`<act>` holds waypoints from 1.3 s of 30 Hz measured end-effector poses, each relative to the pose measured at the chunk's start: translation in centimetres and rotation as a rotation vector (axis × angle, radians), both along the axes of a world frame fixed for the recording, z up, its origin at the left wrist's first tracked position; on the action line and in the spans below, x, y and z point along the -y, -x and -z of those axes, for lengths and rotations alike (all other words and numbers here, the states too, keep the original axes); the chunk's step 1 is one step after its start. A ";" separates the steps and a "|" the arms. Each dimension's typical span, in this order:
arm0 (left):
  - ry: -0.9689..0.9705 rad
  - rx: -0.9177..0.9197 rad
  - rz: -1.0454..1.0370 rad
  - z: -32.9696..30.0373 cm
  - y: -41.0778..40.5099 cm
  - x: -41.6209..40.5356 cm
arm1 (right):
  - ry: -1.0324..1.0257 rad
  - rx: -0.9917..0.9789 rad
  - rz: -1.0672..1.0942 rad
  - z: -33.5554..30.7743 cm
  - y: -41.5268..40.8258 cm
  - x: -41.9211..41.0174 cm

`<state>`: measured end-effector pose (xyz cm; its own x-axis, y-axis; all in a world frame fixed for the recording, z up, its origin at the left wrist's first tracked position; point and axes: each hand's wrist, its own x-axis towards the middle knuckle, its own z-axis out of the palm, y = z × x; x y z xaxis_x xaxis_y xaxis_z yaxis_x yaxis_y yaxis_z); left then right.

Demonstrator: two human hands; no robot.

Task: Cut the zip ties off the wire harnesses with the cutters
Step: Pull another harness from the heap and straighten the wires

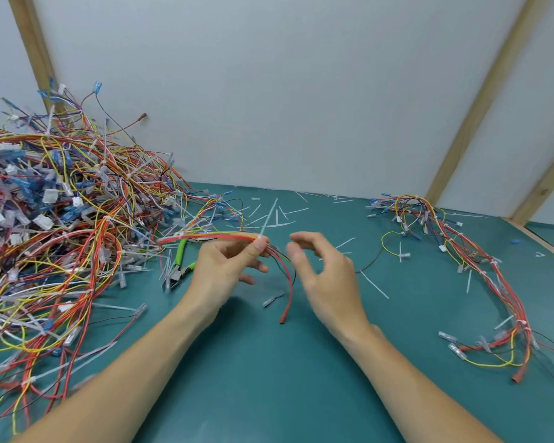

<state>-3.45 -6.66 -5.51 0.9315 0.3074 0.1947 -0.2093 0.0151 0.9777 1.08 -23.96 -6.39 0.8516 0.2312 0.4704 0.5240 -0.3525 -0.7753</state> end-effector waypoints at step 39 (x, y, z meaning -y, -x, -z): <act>-0.460 0.216 0.316 0.7 1.4 3.6 | 0.140 0.388 0.081 -1.6 2.2 -1.8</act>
<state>-4.82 -10.22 -6.20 0.8884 -0.1395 0.4374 -0.4587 -0.3059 0.8343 -1.10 -22.16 -4.75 0.6356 0.2555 0.7285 0.7339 -0.4928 -0.4675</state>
